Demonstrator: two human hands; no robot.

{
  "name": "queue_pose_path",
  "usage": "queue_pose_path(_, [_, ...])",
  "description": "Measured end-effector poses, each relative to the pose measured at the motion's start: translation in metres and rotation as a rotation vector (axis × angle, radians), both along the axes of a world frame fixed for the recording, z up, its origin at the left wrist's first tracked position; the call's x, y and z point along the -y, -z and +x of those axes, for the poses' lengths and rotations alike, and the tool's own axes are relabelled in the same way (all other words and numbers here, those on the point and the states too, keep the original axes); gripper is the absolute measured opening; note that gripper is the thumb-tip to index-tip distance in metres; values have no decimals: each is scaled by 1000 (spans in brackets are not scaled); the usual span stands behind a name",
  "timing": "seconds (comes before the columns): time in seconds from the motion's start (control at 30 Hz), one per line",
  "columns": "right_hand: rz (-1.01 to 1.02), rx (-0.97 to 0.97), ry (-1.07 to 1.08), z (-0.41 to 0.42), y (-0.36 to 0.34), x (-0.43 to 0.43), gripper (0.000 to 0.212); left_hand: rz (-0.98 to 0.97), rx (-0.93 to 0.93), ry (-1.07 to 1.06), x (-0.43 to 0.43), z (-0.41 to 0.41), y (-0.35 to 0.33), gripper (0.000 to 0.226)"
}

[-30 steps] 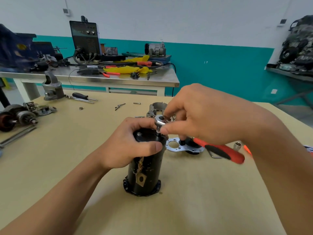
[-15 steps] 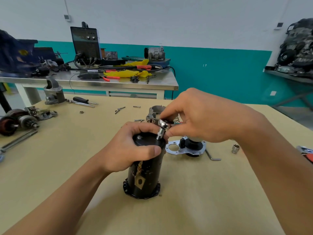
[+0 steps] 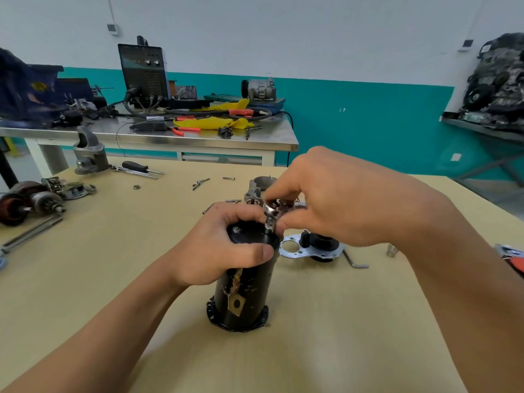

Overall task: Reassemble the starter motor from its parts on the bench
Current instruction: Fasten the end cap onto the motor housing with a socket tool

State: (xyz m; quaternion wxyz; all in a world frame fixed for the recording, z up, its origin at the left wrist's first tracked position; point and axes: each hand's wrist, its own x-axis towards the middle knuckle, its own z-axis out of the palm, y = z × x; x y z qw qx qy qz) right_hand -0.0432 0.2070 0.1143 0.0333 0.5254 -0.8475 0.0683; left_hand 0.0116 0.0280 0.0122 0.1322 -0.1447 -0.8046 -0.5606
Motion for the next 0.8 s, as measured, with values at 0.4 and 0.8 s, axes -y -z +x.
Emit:
queue_pose_path(0.4, [-31,51,7,-10,2,-4,31,20,-36,-6,-1,1,1,38])
queue_pose_path(0.8, [-25,99,-87,-3,0,-3,27,31,10,42,-1,0,1,43])
